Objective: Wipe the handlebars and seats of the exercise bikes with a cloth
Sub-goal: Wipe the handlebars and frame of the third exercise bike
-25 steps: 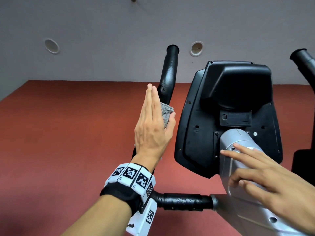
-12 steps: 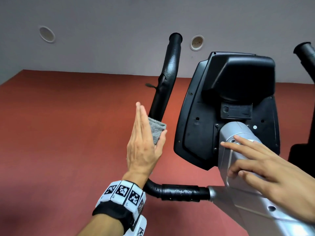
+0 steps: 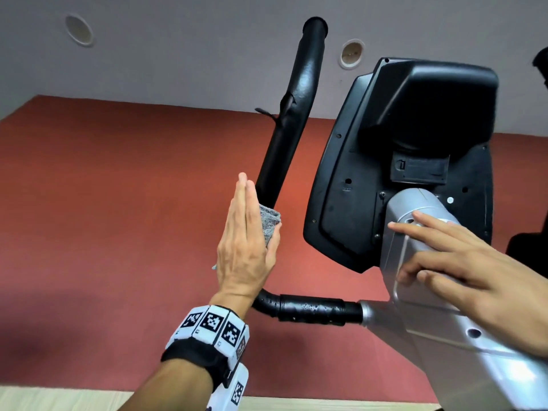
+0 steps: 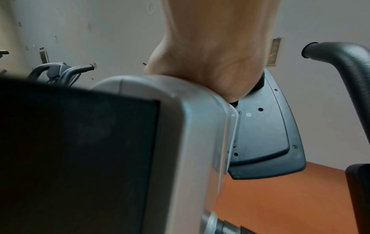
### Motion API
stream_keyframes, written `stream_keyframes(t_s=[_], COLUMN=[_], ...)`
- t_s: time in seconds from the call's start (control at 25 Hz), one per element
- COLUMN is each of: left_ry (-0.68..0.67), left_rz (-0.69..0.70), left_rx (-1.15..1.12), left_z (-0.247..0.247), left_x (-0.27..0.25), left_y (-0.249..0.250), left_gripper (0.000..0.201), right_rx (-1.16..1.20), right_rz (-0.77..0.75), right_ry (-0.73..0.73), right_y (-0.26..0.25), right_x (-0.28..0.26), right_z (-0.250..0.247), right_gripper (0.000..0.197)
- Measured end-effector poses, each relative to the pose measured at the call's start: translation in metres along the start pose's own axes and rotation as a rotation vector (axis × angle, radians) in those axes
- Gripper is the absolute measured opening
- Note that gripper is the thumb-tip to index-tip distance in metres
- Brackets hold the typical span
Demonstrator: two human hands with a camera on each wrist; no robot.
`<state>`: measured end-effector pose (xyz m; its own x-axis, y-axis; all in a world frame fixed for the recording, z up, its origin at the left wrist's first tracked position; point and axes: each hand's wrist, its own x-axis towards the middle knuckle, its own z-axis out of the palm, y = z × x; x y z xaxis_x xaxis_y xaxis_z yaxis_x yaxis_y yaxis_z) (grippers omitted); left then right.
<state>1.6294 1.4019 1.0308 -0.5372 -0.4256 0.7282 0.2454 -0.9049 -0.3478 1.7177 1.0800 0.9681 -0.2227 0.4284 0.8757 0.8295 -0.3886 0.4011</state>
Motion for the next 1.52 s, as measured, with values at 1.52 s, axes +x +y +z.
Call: stream_keyframes(t_s=[1.52], left_ry=[0.265], left_rz=[-0.513], left_rx=[-0.13], left_z=[-0.012], left_x=[-0.036], left_y=[0.005], left_gripper=[0.06], right_rx=[0.036], right_rz=[-0.037], right_ry=[0.058], right_y=[0.01], right_x=[-0.001], right_z=[0.003], right_gripper=[0.03])
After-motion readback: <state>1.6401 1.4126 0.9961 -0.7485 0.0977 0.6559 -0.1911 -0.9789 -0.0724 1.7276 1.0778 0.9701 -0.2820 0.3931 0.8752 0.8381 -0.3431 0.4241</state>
